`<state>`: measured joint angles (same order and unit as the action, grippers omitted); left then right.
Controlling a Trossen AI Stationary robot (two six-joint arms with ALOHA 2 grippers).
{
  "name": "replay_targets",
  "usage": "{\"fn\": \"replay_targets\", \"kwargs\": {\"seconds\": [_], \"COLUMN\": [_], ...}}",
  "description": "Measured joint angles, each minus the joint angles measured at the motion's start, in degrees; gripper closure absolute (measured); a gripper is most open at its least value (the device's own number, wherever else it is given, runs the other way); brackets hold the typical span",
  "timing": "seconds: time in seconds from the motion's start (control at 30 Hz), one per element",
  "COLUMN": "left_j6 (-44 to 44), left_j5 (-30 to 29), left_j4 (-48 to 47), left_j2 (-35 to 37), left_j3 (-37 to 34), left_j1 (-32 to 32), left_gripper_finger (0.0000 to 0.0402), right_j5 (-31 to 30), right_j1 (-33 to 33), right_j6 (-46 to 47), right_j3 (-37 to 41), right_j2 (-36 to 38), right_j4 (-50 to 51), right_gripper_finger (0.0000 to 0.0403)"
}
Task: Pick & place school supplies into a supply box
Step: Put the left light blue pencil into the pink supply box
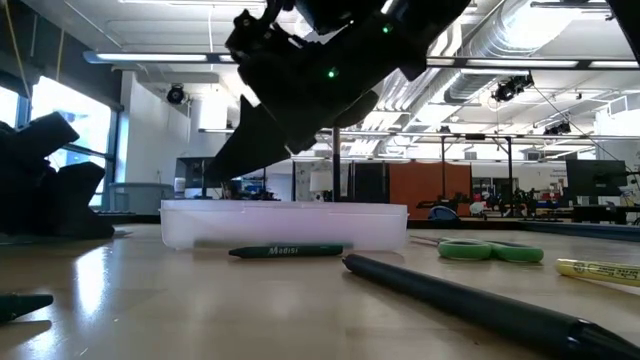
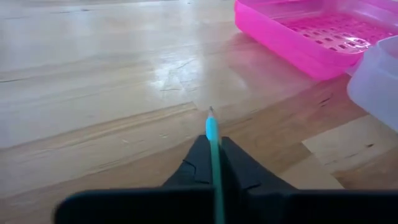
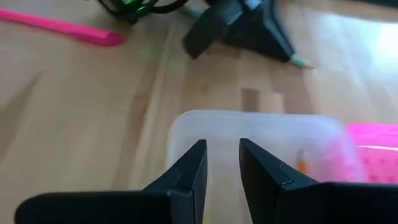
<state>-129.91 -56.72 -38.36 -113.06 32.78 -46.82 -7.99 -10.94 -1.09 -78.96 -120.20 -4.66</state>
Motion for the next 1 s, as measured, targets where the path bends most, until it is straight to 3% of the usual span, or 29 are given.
{"fn": "replay_targets", "kwargs": {"seconds": [0.17, 0.23, 0.33, 0.37, 0.47, 0.53, 0.7, 0.8, 1.0], "left_j6": [-1.0, -1.7, -2.7, -1.7, 1.5, 5.5, 27.1, 44.7, 82.2], "left_j5": [1.9, 5.7, 13.7, 13.9, 9.7, 7.1, 2.2, 1.8, 8.0], "left_j4": [-3.8, -9.7, -19.2, -23.3, -32.1, -34.1, -33.1, -25.5, 6.6], "left_j2": [0.6, 2.4, 7.1, 8.7, 14.5, 17.2, 20.3, 20.1, 20.1], "left_j3": [2.6, 5.5, 11.3, 13.0, 18.8, 22.8, 34.6, 39.6, 39.0], "left_j1": [0.1, 0.4, 0.8, 0.6, 0.9, 1.3, 4.0, 8.2, 18.3], "left_gripper_finger": [0.0371, 0.0367, 0.0375, 0.0376, 0.0376, 0.0376, 0.0376, 0.0369, 0.037], "right_j5": [-2.1, -5.3, -15.0, -19.3, -30.3, -34.2, -36.9, -36.1, -34.9], "right_j1": [-3.9, -6.0, -9.9, -11.3, -15.0, -17.0, -21.3, -23.0, -26.6], "right_j6": [2.1, 4.4, 6.8, 7.6, 9.5, 10.9, 17.4, 22.5, 32.2], "right_j3": [0.0, 0.1, 0.1, 0.1, 0.0, 0.0, 0.0, 0.0, 2.5], "right_j2": [1.8, 3.9, 8.7, 10.1, 13.9, 15.8, 18.1, 18.2, 18.2], "right_j4": [8.5, 14.4, 23.1, 24.9, 29.9, 32.1, 38.8, 43.5, 46.6], "right_gripper_finger": [0.033, 0.033, 0.033, 0.033, 0.033, 0.033, 0.033, 0.033, 0.033]}}
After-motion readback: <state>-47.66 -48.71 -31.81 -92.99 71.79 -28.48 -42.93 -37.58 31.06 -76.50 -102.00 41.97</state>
